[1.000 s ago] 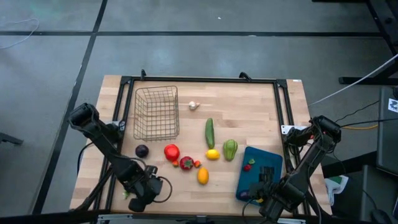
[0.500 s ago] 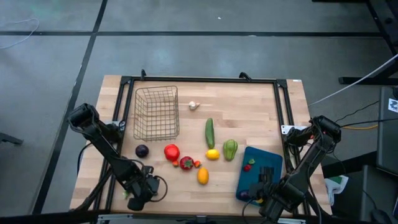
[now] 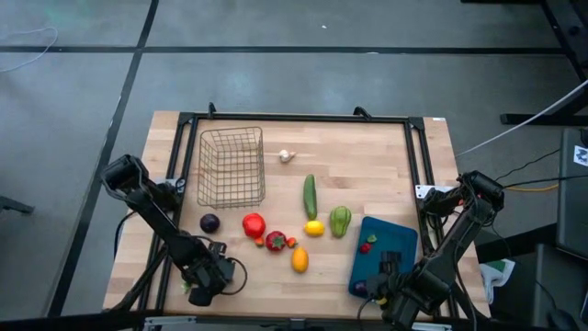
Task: Sort produce into baskets
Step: Put the violet eggplant into the blue bin
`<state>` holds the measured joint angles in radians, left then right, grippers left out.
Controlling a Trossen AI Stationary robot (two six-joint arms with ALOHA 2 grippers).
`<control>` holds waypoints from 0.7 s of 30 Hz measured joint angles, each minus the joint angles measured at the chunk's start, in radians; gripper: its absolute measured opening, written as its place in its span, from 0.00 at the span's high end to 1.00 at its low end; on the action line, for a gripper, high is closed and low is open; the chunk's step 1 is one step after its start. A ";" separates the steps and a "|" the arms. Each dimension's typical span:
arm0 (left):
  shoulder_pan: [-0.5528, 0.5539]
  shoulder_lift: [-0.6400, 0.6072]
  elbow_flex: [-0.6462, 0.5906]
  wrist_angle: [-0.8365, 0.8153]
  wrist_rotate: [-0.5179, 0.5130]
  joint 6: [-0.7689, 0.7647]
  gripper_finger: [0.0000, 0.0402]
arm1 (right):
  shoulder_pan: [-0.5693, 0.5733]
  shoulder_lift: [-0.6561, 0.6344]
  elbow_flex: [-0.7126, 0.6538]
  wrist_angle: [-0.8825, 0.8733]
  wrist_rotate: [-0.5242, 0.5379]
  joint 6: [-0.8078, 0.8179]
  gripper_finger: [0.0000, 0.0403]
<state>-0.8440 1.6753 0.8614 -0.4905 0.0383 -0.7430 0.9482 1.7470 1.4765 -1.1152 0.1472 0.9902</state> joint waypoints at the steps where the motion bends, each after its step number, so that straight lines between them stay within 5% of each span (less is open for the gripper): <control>1: 0.000 0.011 0.001 -0.005 -0.001 0.012 0.43 | 0.000 0.000 0.000 0.000 0.000 0.000 0.37; 15: 0.060 0.027 0.033 -0.068 0.010 0.172 0.76 | -0.001 0.000 0.000 -0.011 0.153 -0.010 0.37; 21: 0.118 0.033 0.085 -0.086 -0.041 0.231 0.74 | -0.029 0.000 0.000 -0.011 0.203 -0.082 0.37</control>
<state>-0.7262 1.7081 0.9464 -0.5767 -0.0024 -0.5117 0.9191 1.7470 1.4765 -1.1263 0.3500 0.9086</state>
